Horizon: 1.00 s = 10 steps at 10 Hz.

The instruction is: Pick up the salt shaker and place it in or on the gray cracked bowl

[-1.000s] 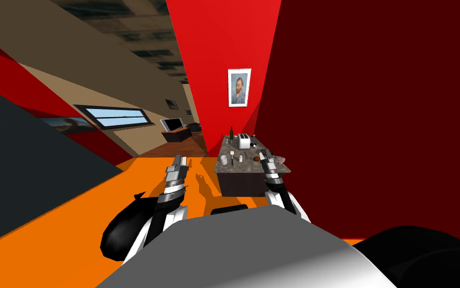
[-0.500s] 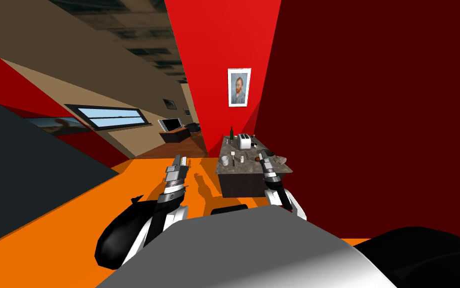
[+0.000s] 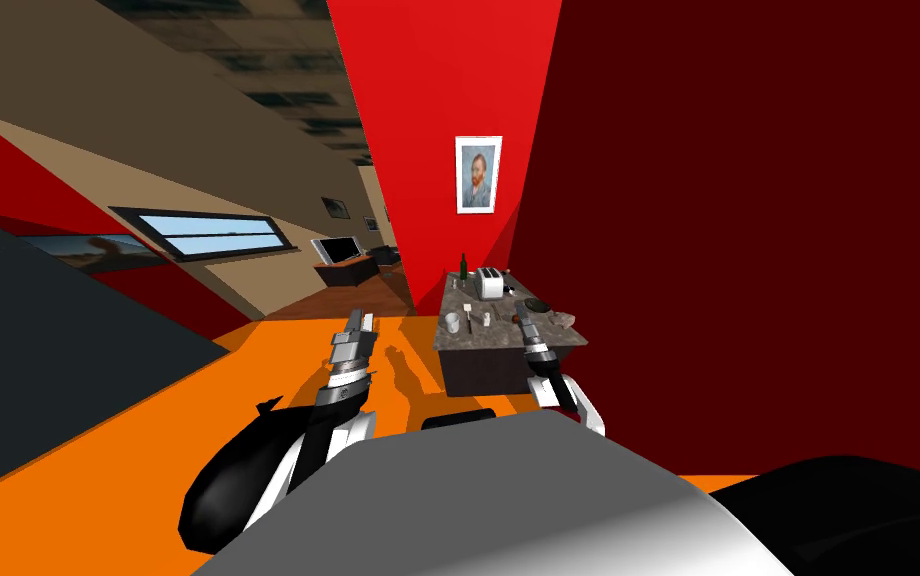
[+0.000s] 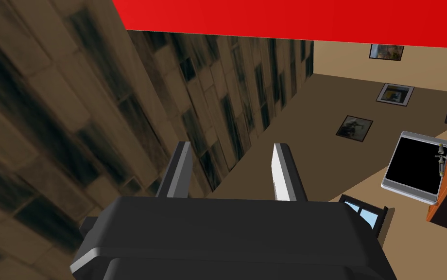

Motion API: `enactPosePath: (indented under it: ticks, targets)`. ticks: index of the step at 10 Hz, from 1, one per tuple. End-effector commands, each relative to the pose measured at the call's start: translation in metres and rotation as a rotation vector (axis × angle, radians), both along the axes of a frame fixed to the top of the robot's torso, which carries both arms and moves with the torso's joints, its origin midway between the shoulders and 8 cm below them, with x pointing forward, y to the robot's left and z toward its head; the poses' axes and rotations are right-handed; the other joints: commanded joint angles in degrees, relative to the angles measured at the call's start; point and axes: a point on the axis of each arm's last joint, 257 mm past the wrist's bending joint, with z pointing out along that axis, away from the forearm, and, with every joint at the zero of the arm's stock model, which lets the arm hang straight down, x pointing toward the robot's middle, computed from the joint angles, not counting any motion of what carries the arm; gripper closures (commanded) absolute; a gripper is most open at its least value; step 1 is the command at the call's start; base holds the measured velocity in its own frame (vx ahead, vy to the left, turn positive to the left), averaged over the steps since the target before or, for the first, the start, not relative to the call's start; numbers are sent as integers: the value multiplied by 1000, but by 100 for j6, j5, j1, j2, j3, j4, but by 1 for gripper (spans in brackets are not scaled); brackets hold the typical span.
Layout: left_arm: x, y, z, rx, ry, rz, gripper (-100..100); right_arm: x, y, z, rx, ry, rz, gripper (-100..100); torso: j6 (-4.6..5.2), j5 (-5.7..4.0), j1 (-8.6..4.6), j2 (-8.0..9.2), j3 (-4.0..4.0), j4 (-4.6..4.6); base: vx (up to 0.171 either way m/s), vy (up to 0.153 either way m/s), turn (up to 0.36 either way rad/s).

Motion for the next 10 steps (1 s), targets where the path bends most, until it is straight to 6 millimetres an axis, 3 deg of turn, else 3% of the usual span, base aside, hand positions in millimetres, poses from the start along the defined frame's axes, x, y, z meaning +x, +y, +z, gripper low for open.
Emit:
enactPosePath:
  ticks: [1,4,10]
  targets:
    - [0,0,0,0,0,0,0,7,-2,-12,-66,20,-34,-100,0,0,0,0,0,0,44,66,-49]
    - [0,0,0,0,0,0,0,12,-4,-20,-133,33,-69,-100,0,1,4,0,0,0,27,46,-27]
    - [0,0,0,0,0,0,0,34,-12,-57,-339,95,-165,-100,0,1,-1,3,2,1,25,48,-35]
